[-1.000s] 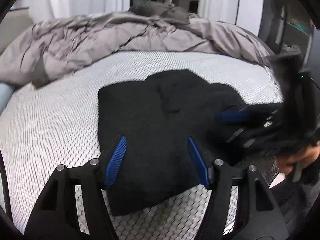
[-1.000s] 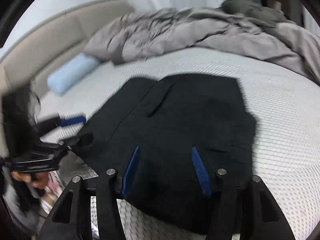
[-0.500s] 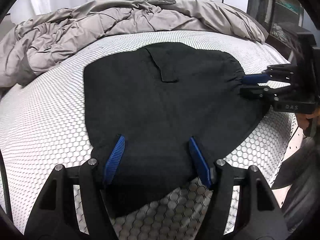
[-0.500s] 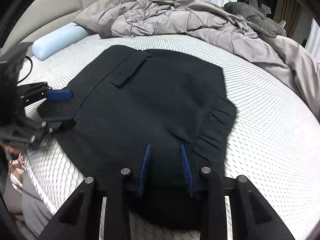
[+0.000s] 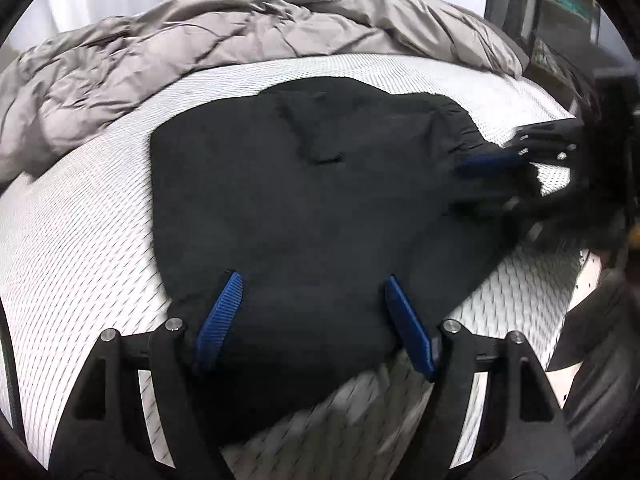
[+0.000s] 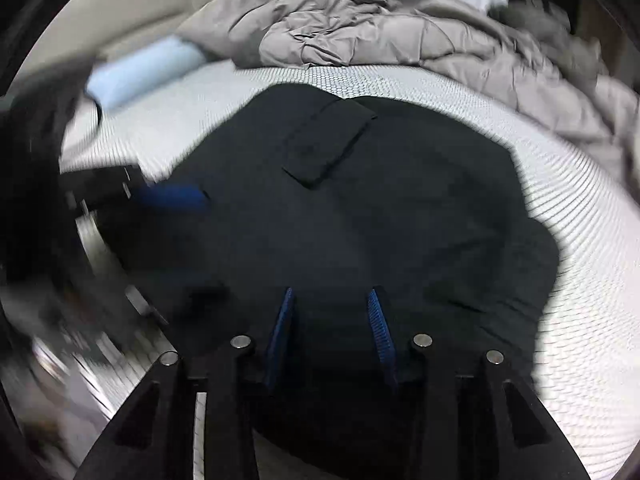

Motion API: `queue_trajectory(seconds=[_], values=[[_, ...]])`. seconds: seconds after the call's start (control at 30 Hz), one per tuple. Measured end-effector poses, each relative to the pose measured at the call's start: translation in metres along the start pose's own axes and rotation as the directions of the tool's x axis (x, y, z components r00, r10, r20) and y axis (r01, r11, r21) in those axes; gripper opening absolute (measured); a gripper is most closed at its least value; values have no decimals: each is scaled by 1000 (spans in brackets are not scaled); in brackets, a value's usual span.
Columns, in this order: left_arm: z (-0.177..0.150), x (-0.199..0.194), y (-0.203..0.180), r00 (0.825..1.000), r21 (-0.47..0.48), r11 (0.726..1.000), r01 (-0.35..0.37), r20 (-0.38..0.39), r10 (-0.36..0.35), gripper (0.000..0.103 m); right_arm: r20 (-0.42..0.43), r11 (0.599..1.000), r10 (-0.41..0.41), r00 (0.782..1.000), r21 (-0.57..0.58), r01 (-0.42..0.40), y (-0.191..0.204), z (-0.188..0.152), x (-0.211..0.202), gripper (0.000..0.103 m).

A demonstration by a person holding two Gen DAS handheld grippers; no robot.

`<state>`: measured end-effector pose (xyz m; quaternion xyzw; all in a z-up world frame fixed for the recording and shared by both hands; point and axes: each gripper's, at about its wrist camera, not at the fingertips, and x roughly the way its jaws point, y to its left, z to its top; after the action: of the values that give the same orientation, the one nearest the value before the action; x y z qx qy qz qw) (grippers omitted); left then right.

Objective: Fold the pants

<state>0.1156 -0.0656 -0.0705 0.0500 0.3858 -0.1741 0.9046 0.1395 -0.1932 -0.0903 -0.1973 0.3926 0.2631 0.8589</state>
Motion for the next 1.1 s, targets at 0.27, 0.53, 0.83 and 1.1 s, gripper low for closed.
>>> queue_trajectory(seconds=[0.27,0.53,0.83,1.1], values=[[-26,-55,22,997,-109,993,-49,47,54,76,52,993,-87,995,89,82,-57,-45,-70,55],[48,-2,8,999,-58,998,18,33,-16,75,183,985,33,982,162,-63,-29,15,-56,55],[43,29,48,999,-76,997,29,-38,-32,73,-30,994,-74,997,84,77,-39,10,5,44],[81,20,36,1000,-66,998,9,-9,-10,69,101,983,45,994,170,-61,-49,31,-26,44]])
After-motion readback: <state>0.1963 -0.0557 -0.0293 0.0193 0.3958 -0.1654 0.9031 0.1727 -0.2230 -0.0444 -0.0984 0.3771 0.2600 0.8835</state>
